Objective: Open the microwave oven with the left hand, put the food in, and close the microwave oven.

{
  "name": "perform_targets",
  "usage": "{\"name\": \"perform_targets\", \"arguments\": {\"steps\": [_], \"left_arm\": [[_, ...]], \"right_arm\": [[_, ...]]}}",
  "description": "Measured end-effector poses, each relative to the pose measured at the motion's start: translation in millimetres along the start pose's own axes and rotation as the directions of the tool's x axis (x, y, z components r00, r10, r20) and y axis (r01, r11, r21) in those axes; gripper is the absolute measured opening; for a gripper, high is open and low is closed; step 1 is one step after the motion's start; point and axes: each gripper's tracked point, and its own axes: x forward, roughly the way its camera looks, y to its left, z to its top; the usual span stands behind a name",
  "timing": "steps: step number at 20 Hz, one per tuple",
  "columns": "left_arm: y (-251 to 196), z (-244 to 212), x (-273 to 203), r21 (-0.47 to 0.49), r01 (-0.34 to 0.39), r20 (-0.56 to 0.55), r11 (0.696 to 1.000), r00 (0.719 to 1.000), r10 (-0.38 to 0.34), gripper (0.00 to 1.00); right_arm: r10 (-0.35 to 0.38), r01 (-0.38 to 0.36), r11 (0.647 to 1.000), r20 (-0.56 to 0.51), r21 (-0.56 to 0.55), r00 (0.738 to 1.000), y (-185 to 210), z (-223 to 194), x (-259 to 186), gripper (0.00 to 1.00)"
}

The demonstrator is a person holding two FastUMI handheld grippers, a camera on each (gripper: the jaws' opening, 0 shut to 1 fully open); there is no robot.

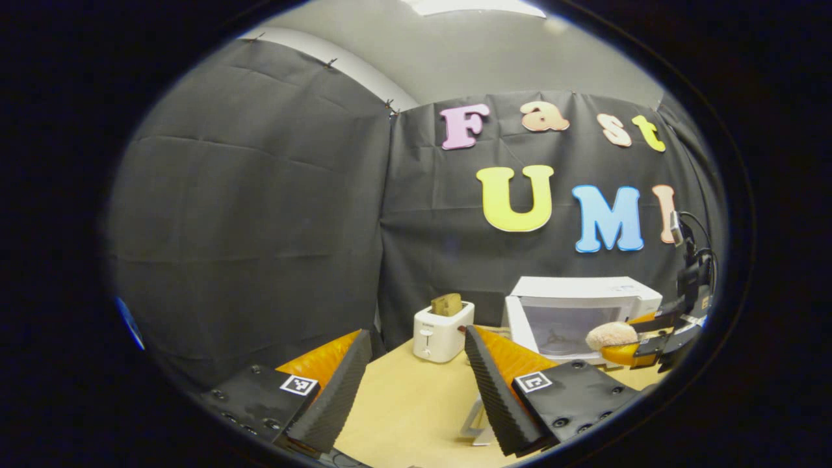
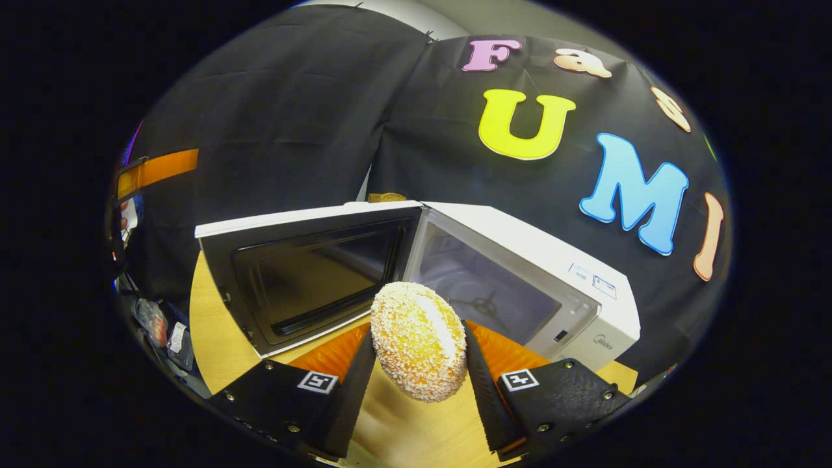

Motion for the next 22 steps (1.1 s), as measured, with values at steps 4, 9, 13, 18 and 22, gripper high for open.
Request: {"name": "perform_targets", "arguments": {"steps": [4,9,13,18,22], "left_arm": [[19.7,-5.9,16.9,0.003,-0.02,-0.006,1.0,1.0,0.02,0.94],[42.5,-16.5,34.8,-0.004,-0.044,-0.031,0.999,0.999,0.044,0.94],[60.5,-22.3,42.5,-0.002,-0.073,-0.044,0.997,0.996,0.073,0.94],[73.8,-34.2,50.3,0.002,-0.109,-0.066,0.994,0.992,0.109,0.95],[80.7,-42.2,56.0,0.034,-0.119,-0.086,0.992,0.989,0.121,0.96]], "right_arm": [[-0.046,0.046,0.998,0.016,-0.043,0.999,-10.9,10.8,27.5,0.76],[-0.097,0.098,0.992,0.014,-0.085,0.995,-29.3,17.0,72.7,0.76],[-0.136,0.136,0.983,0.009,-0.123,0.991,-43.6,11.1,109.6,0.76],[-0.204,0.202,0.959,0.006,-0.2,0.979,-63.9,-13.0,150.3,0.76],[-0.247,0.237,0.949,-0.024,-0.207,0.969,-76.5,-35.6,177.7,0.76]]}}
